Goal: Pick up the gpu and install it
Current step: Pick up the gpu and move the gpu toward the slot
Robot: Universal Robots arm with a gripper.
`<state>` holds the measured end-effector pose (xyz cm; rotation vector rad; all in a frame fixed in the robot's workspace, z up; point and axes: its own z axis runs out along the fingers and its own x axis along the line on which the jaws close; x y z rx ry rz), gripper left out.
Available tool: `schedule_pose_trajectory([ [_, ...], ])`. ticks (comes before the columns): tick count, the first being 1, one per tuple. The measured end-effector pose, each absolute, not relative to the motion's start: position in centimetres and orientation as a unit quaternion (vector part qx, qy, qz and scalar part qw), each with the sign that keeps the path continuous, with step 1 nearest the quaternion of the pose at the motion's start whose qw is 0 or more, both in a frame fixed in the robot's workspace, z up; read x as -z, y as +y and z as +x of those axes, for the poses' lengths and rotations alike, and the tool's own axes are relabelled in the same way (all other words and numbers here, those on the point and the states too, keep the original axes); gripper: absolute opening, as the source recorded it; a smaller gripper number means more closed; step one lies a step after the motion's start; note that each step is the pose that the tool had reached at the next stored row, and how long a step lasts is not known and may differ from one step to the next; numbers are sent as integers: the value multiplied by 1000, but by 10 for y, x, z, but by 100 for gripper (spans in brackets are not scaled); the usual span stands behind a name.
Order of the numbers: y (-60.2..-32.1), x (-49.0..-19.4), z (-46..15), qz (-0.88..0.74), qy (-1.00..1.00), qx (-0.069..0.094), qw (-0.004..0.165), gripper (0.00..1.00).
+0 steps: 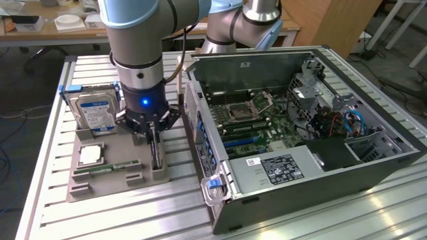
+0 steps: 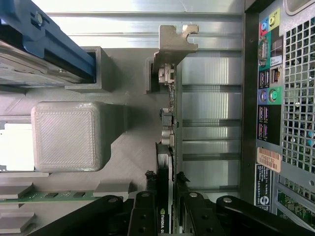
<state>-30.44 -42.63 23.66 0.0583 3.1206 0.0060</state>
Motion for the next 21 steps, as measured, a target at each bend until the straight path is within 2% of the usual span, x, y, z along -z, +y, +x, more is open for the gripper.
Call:
schedule_pose_trajectory([
  [12, -426, -237, -304, 19, 1000, -2, 10, 26],
  [21, -426, -249, -304, 19, 1000, -2, 10, 26],
])
